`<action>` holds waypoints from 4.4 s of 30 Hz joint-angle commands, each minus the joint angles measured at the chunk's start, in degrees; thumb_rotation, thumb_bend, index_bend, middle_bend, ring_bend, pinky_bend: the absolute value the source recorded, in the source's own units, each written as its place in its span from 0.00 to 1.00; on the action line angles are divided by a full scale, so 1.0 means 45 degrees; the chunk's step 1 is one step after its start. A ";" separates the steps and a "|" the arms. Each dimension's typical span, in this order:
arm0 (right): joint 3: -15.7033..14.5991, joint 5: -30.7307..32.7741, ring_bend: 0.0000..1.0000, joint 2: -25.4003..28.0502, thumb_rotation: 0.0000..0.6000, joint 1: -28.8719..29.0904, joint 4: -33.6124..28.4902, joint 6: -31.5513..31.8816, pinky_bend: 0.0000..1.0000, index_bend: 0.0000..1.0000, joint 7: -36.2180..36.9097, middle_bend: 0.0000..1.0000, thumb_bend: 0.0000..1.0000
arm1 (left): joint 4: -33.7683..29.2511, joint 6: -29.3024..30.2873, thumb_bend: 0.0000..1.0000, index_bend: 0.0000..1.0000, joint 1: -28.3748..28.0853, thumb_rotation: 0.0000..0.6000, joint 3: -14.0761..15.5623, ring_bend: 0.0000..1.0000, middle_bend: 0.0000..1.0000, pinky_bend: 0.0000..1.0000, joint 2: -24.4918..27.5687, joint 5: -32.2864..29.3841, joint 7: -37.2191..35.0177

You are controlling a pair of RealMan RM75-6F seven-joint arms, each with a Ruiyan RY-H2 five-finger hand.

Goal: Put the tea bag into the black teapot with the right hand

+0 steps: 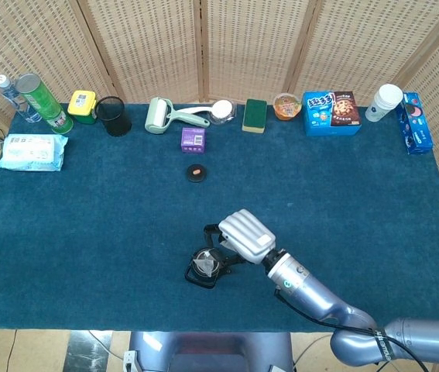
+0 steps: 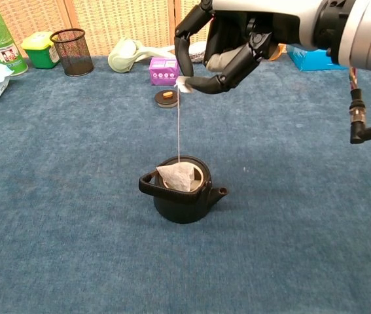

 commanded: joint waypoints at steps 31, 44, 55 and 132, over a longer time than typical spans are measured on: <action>-0.1144 -0.0198 1.00 -0.0144 1.00 -0.0728 0.1802 -0.0431 1.00 0.68 0.1132 1.00 0.51 | -0.0653 -0.0261 0.45 0.16 -0.0204 1.00 -0.0012 0.08 0.19 0.14 0.0011 0.0162 0.0796; -0.1775 -0.1078 1.00 0.0668 1.00 -0.1167 0.2677 -0.1082 1.00 0.60 0.2565 0.98 0.45 | -0.1190 -0.0437 0.45 0.16 -0.0406 1.00 -0.0036 0.08 0.19 0.14 0.0068 0.0225 0.1433; -0.2071 -0.2249 1.00 0.0981 1.00 -0.1492 0.3325 -0.0873 1.00 0.32 0.3550 0.91 0.42 | -0.1668 -0.0374 0.45 0.16 -0.0462 1.00 -0.0042 0.08 0.19 0.14 0.0190 0.0294 0.1934; -0.2697 0.1016 1.00 0.0893 1.00 0.3198 0.1777 -0.6507 1.00 0.06 0.1871 1.00 0.99 | -0.2515 -0.0471 0.45 0.16 -0.0719 1.00 -0.0101 0.08 0.19 0.14 0.0766 0.0185 0.2408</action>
